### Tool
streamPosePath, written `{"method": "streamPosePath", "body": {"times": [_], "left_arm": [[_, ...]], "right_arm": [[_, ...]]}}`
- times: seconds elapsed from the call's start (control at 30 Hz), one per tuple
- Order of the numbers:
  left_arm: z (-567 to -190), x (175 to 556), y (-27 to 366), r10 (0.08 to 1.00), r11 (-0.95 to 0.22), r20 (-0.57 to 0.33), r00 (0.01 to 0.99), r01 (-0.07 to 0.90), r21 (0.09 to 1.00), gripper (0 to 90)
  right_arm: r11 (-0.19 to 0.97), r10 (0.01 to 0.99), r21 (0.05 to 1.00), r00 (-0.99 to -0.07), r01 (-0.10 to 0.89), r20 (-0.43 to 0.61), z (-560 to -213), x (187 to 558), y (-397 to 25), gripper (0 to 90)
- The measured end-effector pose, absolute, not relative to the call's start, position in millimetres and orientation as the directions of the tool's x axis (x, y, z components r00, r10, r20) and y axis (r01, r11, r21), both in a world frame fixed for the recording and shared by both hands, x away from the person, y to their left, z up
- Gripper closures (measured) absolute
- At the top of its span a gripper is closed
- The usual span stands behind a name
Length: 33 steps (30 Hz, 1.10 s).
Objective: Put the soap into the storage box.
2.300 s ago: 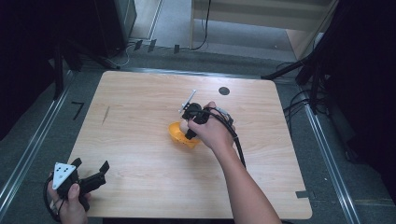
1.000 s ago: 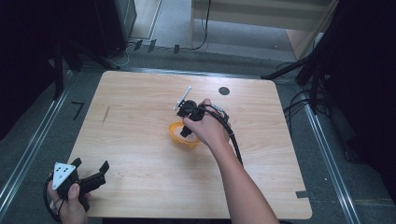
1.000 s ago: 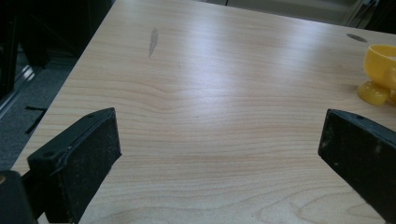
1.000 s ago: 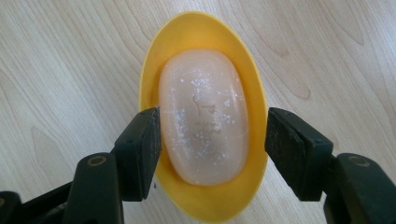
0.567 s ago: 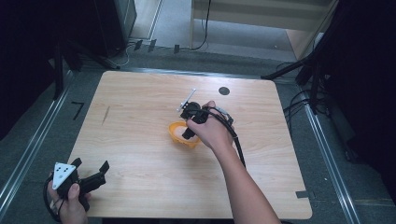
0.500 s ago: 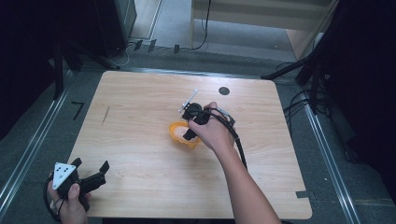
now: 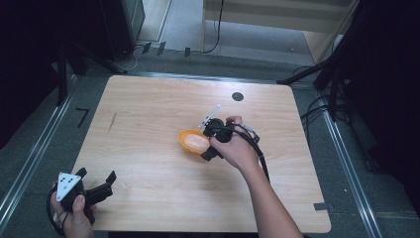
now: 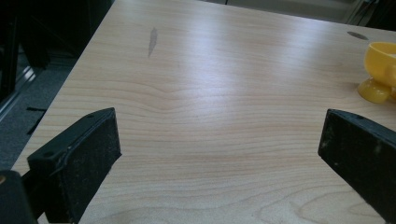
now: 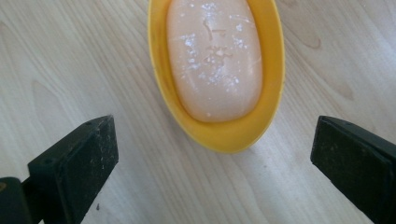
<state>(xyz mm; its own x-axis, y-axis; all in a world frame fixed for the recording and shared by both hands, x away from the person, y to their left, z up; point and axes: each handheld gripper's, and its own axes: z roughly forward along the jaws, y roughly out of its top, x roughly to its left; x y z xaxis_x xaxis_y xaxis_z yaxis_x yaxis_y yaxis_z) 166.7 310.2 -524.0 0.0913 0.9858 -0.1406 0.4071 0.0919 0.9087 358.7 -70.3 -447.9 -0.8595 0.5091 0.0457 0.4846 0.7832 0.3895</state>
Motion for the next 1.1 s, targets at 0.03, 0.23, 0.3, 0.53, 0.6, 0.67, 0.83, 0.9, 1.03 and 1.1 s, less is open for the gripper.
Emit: {"method": "streamPosePath", "body": {"times": [0.03, 0.23, 0.3, 0.53, 0.6, 0.67, 0.83, 0.9, 1.03, 1.1], "left_arm": [[-524, 167, 310, 0.986, 0.092, -0.141, 0.091, 0.407, 0.909, 0.0], [-524, 167, 310, 0.986, 0.095, -0.143, 0.089, 0.406, 0.909, 0.0], [-524, 167, 310, 0.986, 0.096, -0.144, 0.089, 0.406, 0.909, 0.0], [-524, 167, 310, 0.986, 0.095, -0.143, 0.090, 0.406, 0.909, 0.0], [-524, 167, 310, 0.986, 0.094, -0.142, 0.090, 0.407, 0.909, 0.0], [-524, 167, 310, 0.986, 0.092, -0.140, 0.092, 0.407, 0.909, 0.0], [-524, 167, 310, 0.986, 0.092, -0.140, 0.092, 0.406, 0.909, 0.0], [-524, 167, 310, 0.986, 0.091, -0.140, 0.092, 0.406, 0.909, 0.0], [-524, 167, 310, 0.986, 0.090, -0.139, 0.092, 0.407, 0.909, 0.0], [-524, 167, 310, 0.986, 0.090, -0.139, 0.092, 0.407, 0.909, 0.0]], "right_arm": [[0.780, 0.508, 0.394, -0.860, 0.486, 0.053, -448, 358, -72, 0.0], [0.760, 0.527, 0.414, -0.848, 0.500, 0.058, -455, 351, -86, 0.0], [0.765, 0.529, 0.406, -0.847, 0.500, 0.047, -458, 349, -89, 0.0], [0.755, 0.541, 0.417, -0.840, 0.507, 0.042, -465, 338, -101, 0.0], [0.741, 0.544, 0.437, -0.837, 0.510, 0.054, -468, 336, -105, 0.0], [0.736, 0.552, 0.439, -0.832, 0.515, 0.051, -471, 333, -110, 0.0], [0.712, 0.576, 0.450, -0.815, 0.539, 0.065, -480, 327, -121, 0.0], [0.703, 0.583, 0.458, -0.810, 0.543, 0.066, -483, 325, -126, 0.0], [0.686, 0.595, 0.481, -0.801, 0.545, 0.059, -486, 320, -135, 0.0], [0.678, 0.603, 0.494, -0.796, 0.545, 0.051, -487, 318, -139, 0.0]]}}
